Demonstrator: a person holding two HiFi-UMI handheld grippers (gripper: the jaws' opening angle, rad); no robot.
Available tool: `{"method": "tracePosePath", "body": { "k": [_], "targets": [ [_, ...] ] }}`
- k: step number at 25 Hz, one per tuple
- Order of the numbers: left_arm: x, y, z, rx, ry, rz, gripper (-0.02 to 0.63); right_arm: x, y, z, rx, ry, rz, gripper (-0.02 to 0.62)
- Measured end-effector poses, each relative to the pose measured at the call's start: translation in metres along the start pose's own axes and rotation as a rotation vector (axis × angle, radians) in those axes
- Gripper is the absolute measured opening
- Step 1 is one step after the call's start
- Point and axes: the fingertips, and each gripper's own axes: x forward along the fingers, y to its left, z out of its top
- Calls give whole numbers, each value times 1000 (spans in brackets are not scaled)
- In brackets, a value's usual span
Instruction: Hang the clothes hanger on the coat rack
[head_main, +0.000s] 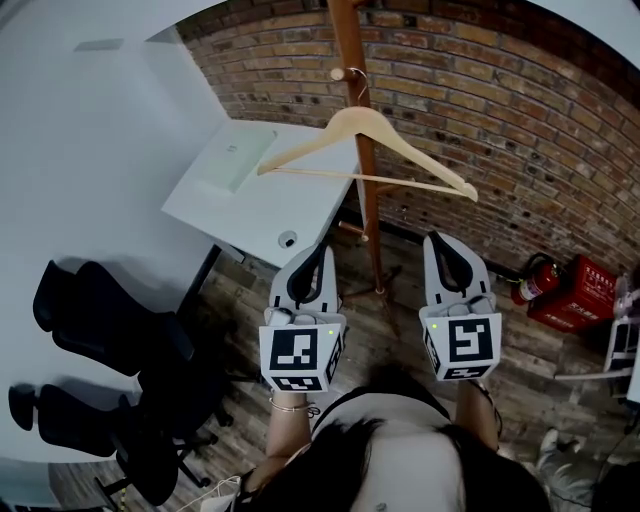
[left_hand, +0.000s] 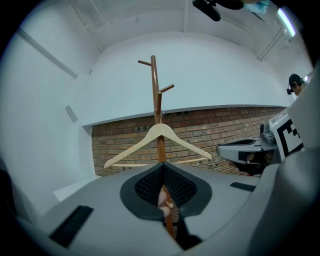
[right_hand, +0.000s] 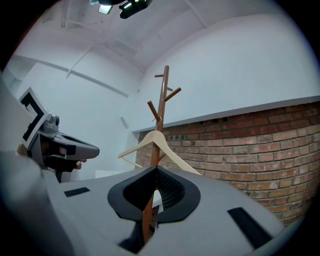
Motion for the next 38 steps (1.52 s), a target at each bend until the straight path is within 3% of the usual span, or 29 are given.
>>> {"method": "tracePosePath", "body": {
  "k": [16, 38],
  "targets": [
    [-65, 15, -12, -78, 7, -34, 9, -49, 56, -5, 45, 48, -65, 37],
    [-100, 11, -10, -76, -18, -94, 9, -83, 83, 2, 37, 52, -94, 37]
  ]
}}
